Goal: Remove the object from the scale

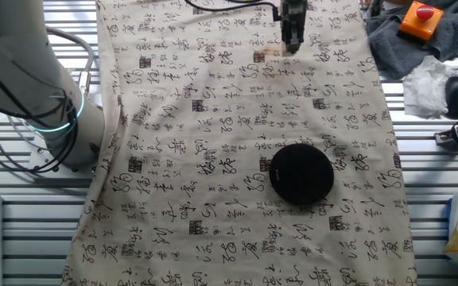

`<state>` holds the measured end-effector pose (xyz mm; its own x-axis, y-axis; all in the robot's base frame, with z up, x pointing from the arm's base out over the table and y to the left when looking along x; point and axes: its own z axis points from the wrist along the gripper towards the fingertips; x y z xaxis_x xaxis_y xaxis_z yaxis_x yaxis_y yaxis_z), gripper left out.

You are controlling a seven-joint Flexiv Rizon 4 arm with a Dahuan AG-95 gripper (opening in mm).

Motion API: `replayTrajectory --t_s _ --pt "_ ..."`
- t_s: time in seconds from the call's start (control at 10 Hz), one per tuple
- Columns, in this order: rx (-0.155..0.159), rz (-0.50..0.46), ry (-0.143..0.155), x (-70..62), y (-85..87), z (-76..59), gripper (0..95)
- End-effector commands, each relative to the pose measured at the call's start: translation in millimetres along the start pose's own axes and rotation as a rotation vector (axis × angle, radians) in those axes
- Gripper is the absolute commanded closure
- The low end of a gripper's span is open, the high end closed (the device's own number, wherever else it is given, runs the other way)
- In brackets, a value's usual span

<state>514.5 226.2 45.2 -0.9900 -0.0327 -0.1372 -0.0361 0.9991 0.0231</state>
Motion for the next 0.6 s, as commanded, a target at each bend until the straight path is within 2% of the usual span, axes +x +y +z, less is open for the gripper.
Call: replayTrajectory --t_s 0.1,0.6 --pt "0.000 0.001 -0.008 -0.7 -0.5 3.9 95.0" --pt "0.001 -0.004 -0.015 0.2 -1.2 14.0 95.0"
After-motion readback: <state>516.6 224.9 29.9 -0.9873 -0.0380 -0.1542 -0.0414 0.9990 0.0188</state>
